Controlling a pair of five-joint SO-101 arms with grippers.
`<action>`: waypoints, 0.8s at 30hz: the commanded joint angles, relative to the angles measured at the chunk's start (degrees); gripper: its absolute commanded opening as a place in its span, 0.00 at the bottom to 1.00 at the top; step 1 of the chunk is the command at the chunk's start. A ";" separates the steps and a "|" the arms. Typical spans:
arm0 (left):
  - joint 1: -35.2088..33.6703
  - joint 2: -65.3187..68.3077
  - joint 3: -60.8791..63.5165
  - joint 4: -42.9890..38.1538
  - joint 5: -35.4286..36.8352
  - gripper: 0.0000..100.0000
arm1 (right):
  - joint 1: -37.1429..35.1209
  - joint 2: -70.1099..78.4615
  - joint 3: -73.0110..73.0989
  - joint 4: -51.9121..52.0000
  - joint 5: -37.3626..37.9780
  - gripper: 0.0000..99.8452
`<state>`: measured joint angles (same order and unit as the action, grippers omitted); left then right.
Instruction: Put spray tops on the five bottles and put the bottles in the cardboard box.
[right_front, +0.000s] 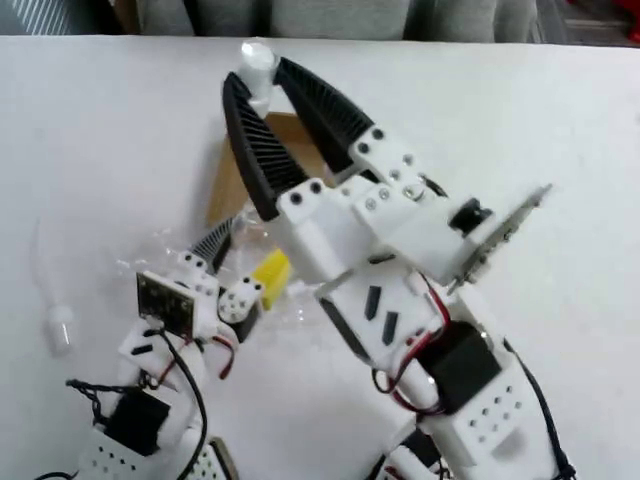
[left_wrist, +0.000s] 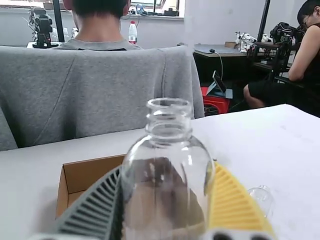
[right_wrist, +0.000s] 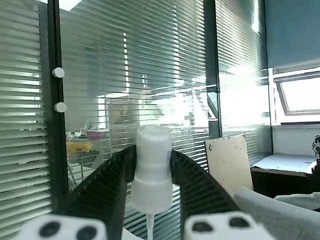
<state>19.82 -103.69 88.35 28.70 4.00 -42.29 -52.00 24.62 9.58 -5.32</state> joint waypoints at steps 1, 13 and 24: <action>0.40 -1.01 -0.44 -1.67 -0.44 0.02 | -0.48 0.57 0.97 -4.44 -0.53 0.02; 0.31 -1.01 -0.09 -1.58 -0.44 0.02 | 0.31 -2.07 8.88 -5.58 -0.53 0.02; 0.31 -1.01 0.09 -1.67 -0.44 0.02 | 0.66 -9.71 23.38 -5.23 -0.53 0.02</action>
<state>19.74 -103.78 89.32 28.70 4.00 -41.85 -59.38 46.51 5.01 -5.32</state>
